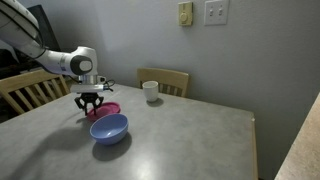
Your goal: Place the pink plate on top of the blue bowl
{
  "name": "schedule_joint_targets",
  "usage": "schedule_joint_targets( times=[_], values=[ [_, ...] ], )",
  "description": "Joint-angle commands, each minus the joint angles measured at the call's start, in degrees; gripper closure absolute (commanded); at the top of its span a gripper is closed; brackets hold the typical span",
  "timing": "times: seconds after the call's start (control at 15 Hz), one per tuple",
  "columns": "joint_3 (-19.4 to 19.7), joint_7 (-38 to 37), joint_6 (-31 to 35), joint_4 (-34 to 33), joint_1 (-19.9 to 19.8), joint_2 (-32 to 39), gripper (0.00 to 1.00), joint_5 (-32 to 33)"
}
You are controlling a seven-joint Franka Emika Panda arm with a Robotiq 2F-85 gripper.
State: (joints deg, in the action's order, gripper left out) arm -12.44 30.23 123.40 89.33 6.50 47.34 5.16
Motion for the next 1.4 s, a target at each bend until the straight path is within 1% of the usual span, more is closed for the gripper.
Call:
schedule_joint_targets(
  times=[0.0, 0.07, 0.13, 0.2, 0.33, 0.47, 0.67, 0.93, 1.13, 1.33],
  values=[
    [0.0, -0.6, -0.4, -0.5, -0.5, 0.1, 0.88, -0.2],
    [0.1, -1.0, -0.2, -0.3, -0.6, -0.1, 0.95, -0.3],
    [0.1, -1.6, 0.2, -0.1, -0.7, -0.2, 0.99, -0.6],
    [0.1, -2.0, 0.5, 0.0, -0.9, -0.2, 1.0, -0.8],
    [0.1, -3.3, 0.5, 0.0, -1.0, -0.7, 0.97, -1.1],
    [0.1, -4.7, 0.5, 0.1, -1.1, -1.1, 0.97, -1.5],
    [1.5, -9.7, -2.5, 0.4, 1.0, -3.4, 0.97, 0.1],
    [4.2, -19.5, -11.4, -2.4, 6.3, -6.3, 0.97, 4.4],
    [5.6, -24.7, -21.9, -7.7, 10.2, -6.7, 0.97, 7.8],
    [6.2, -27.7, -32.2, -13.4, 12.8, -5.8, 0.97, 10.5]
  ],
)
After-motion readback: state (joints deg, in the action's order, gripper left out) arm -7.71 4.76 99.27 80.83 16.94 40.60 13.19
